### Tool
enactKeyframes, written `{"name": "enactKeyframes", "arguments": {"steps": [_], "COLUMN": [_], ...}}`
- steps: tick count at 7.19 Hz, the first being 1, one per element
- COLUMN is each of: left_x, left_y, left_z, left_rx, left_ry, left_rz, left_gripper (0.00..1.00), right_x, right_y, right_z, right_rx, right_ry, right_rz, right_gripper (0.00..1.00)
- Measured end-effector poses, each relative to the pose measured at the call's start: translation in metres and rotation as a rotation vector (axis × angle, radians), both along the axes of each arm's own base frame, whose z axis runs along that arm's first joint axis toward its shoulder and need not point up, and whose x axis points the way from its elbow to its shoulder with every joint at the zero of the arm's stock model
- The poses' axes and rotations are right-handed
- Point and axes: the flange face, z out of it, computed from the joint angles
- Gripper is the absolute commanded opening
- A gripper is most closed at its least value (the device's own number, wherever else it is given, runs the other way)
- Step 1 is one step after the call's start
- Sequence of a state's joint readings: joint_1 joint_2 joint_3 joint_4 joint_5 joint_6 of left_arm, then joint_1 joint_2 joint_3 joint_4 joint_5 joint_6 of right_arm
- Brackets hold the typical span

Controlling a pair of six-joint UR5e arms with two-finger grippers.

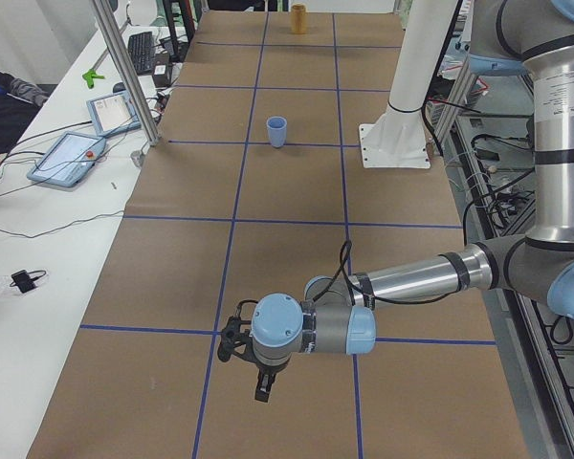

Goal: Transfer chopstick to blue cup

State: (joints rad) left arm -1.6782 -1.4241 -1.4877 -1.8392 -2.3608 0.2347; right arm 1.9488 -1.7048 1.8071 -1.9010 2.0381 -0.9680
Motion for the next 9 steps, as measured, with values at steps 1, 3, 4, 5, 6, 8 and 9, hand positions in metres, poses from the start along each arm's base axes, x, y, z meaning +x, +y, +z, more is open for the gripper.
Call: {"name": "enactKeyframes", "arguments": {"steps": [1, 3, 4, 5, 6, 8, 9], "left_x": [0.000, 0.001, 0.001, 0.001, 0.001, 0.000, -0.001], "left_y": [0.003, 0.009, 0.010, 0.010, 0.009, 0.004, 0.003], "left_z": [0.001, 0.004, 0.005, 0.004, -0.001, -0.022, -0.039], "left_rx": [-0.003, -0.012, -0.015, -0.016, -0.011, -0.008, -0.034], "left_ry": [0.000, 0.001, 0.002, 0.003, 0.003, 0.023, 0.037], "left_rz": [0.000, -0.001, -0.001, -0.001, -0.002, -0.029, -0.079], "left_gripper": [0.99, 0.99, 0.99, 0.99, 0.99, 0.99, 0.99], "right_x": [0.007, 0.027, 0.035, 0.035, 0.028, -0.005, -0.026], "right_y": [-0.006, -0.015, -0.019, -0.025, -0.036, -0.068, -0.087], "right_z": [-0.019, -0.070, -0.089, -0.105, -0.120, -0.154, -0.174], "right_rx": [0.009, -0.006, -0.002, 0.019, 0.054, 0.142, 0.190], "right_ry": [0.003, -0.007, -0.012, -0.017, -0.036, -0.095, -0.126], "right_rz": [0.007, 0.040, 0.055, 0.055, 0.044, -0.020, -0.062], "right_gripper": [0.00, 0.00, 0.00, 0.00, 0.00, 0.00, 0.00]}}
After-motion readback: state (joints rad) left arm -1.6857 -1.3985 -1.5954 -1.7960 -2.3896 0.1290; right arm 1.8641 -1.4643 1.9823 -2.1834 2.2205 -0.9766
